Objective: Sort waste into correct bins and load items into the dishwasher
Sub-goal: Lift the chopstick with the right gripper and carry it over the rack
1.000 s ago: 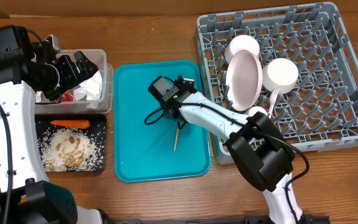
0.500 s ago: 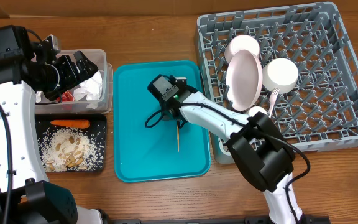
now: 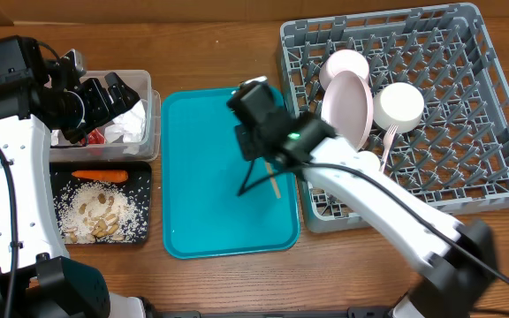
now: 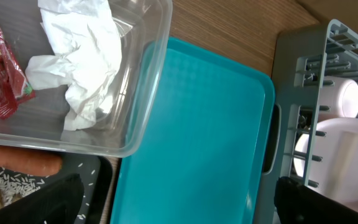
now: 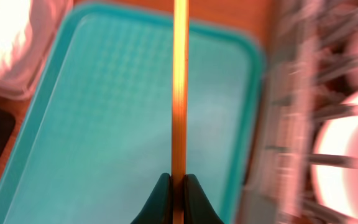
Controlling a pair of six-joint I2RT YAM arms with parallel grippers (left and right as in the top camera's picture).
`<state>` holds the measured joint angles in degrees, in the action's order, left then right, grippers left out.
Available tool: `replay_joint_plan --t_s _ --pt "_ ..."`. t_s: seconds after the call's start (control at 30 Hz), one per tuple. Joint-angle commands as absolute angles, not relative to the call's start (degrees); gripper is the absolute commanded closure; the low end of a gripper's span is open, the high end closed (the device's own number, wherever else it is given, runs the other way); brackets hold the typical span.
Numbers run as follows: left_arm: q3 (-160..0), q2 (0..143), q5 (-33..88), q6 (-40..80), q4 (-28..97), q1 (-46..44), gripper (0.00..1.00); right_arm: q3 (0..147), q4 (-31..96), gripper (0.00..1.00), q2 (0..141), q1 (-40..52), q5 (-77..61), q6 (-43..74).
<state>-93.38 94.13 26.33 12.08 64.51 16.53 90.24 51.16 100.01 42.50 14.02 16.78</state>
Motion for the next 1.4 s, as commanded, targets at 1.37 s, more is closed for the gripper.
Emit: replay_joint_plan --t_s 1.37 --pt "-94.8 92.9 26.4 12.4 64.5 16.5 0.00 77.0 56.1 0.96 90.6 6.1 16.2 -8.2"
